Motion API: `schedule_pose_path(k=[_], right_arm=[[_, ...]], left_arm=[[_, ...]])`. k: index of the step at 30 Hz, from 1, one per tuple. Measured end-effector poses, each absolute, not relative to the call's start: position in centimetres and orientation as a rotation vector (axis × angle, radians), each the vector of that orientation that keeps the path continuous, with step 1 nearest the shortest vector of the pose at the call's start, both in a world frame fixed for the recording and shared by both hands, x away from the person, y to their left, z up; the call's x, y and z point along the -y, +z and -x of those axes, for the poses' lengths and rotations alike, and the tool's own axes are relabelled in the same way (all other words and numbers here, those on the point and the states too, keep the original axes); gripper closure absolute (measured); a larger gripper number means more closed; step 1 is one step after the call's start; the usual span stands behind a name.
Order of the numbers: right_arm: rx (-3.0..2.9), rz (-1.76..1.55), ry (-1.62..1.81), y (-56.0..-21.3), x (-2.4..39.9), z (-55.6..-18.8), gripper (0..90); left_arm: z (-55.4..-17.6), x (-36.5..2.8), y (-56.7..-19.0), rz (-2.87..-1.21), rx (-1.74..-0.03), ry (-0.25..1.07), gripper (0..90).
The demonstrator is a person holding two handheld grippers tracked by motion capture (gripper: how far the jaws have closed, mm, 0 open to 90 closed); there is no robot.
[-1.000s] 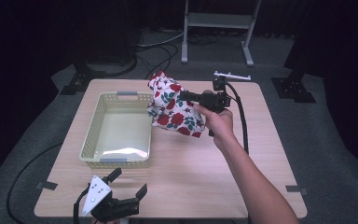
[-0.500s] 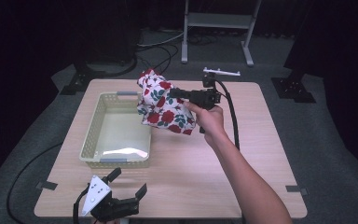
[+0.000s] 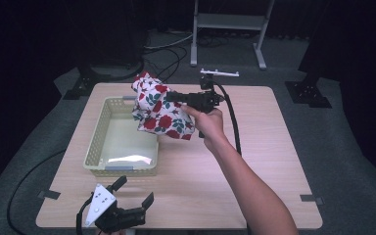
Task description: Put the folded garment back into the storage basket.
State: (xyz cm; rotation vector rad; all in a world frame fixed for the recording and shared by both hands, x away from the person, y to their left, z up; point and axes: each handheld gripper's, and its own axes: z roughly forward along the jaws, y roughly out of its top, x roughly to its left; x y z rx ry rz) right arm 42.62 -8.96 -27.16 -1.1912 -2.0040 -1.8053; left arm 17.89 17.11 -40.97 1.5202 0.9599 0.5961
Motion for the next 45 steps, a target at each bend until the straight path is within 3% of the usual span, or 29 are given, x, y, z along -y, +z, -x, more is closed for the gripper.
schedule_pose_path(k=[45], right_arm=[[2.023,1.132,-1.738,-28.3,1.6,-44.3,82.3]], left_arm=[[-17.9,-17.4,-41.1,-1.517,-0.971,0.601,0.0]])
